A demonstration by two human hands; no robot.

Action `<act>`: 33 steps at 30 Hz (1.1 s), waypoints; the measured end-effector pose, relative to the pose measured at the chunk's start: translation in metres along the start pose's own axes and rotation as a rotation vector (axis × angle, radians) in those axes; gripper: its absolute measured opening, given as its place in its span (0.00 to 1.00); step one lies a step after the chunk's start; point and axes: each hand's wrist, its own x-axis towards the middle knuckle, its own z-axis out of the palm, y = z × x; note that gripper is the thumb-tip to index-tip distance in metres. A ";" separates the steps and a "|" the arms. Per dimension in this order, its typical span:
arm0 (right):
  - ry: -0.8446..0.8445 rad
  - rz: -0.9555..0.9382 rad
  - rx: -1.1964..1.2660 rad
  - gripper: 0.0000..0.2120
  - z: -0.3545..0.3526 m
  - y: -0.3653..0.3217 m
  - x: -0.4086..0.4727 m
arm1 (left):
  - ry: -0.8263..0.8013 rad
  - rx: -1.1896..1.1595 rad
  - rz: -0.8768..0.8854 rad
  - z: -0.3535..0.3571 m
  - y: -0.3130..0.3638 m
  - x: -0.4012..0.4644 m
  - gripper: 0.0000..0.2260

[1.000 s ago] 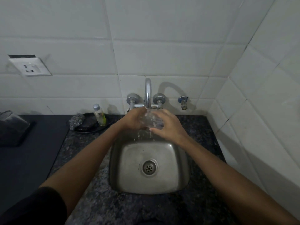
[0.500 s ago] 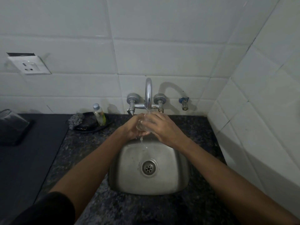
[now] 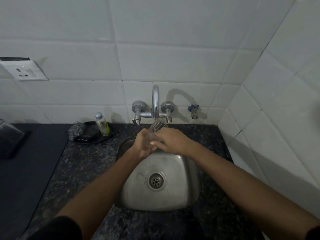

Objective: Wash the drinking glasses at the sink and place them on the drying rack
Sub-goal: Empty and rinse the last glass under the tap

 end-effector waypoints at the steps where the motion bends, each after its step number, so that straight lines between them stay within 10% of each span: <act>1: -0.064 0.007 -0.010 0.12 -0.009 -0.003 0.006 | 0.021 -0.038 -0.007 0.001 -0.002 0.000 0.14; 8: -0.220 -0.388 -0.598 0.10 -0.024 0.002 0.027 | 0.156 0.242 -0.057 0.001 0.016 -0.002 0.12; 15: -0.169 -0.163 -0.497 0.15 -0.024 -0.014 0.031 | 0.208 -0.045 0.052 0.002 0.002 0.008 0.22; 22: -0.254 -0.453 -0.732 0.05 -0.018 0.008 0.044 | 0.224 0.176 -0.022 -0.002 0.016 0.007 0.12; 27: -0.144 -0.022 -0.272 0.14 -0.017 -0.009 0.034 | 0.212 0.068 0.144 0.010 0.003 0.002 0.13; 33: -0.318 -0.410 -0.775 0.04 -0.015 0.010 0.041 | 0.147 0.190 -0.007 -0.006 0.013 0.006 0.15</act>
